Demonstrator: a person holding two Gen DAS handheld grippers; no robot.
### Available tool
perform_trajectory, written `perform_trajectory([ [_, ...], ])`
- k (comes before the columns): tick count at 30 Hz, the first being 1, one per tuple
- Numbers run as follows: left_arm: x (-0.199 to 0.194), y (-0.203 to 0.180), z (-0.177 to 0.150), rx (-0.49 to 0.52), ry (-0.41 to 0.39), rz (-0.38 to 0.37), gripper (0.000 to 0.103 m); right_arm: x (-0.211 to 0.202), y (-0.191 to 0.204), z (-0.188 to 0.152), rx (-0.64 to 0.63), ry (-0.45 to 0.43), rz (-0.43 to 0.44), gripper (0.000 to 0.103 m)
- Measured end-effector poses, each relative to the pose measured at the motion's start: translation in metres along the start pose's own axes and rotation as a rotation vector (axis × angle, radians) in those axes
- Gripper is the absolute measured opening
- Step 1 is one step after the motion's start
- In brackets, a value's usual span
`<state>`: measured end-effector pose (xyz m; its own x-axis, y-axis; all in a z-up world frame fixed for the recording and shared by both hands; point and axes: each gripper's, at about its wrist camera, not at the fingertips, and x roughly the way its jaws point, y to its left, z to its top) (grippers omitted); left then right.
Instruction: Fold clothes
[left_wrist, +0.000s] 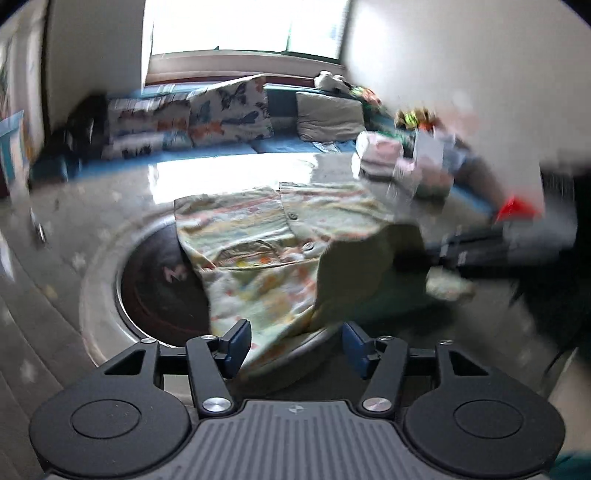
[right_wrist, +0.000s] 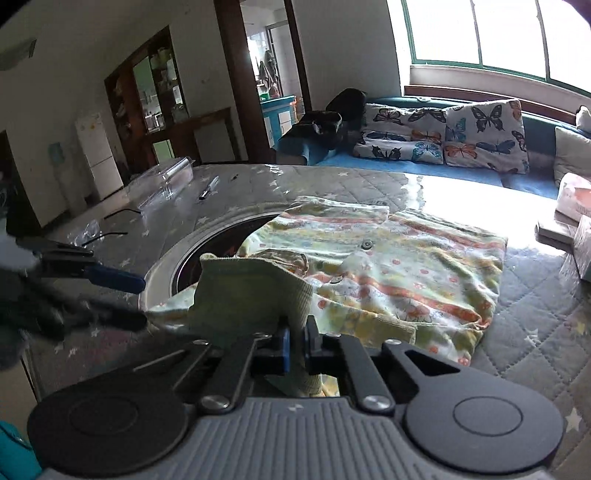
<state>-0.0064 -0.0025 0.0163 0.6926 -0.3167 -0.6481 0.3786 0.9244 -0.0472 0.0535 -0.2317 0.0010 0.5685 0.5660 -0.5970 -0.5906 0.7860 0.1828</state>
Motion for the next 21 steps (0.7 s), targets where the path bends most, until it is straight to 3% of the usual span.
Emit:
perform_trajectory([
  [4, 0.013, -0.014, -0.010, 0.182, -0.015, 0.033, 0.059, 0.000, -0.002, 0.000, 0.018, -0.007, -0.003, 0.005],
  [7, 0.026, -0.016, -0.016, 0.258, -0.008, 0.050, 0.058, -0.002, -0.002, 0.000, 0.030, -0.019, -0.006, 0.005],
  [9, 0.032, -0.016, -0.019, 0.302, -0.011, 0.062, 0.045, -0.004, -0.003, 0.000, 0.039, -0.029, -0.007, 0.005],
  [11, 0.035, -0.014, -0.020, 0.311, -0.013, 0.071, 0.020, -0.006, -0.003, -0.001, 0.048, -0.039, -0.004, 0.004],
  [13, 0.033, -0.012, -0.019, 0.304, -0.023, 0.067, 0.009, -0.009, -0.002, -0.003, 0.051, -0.051, -0.003, 0.004],
  [21, -0.009, -0.023, -0.018, 0.286, -0.075, 0.018, 0.004, -0.048, 0.010, -0.008, 0.036, -0.118, 0.028, 0.003],
])
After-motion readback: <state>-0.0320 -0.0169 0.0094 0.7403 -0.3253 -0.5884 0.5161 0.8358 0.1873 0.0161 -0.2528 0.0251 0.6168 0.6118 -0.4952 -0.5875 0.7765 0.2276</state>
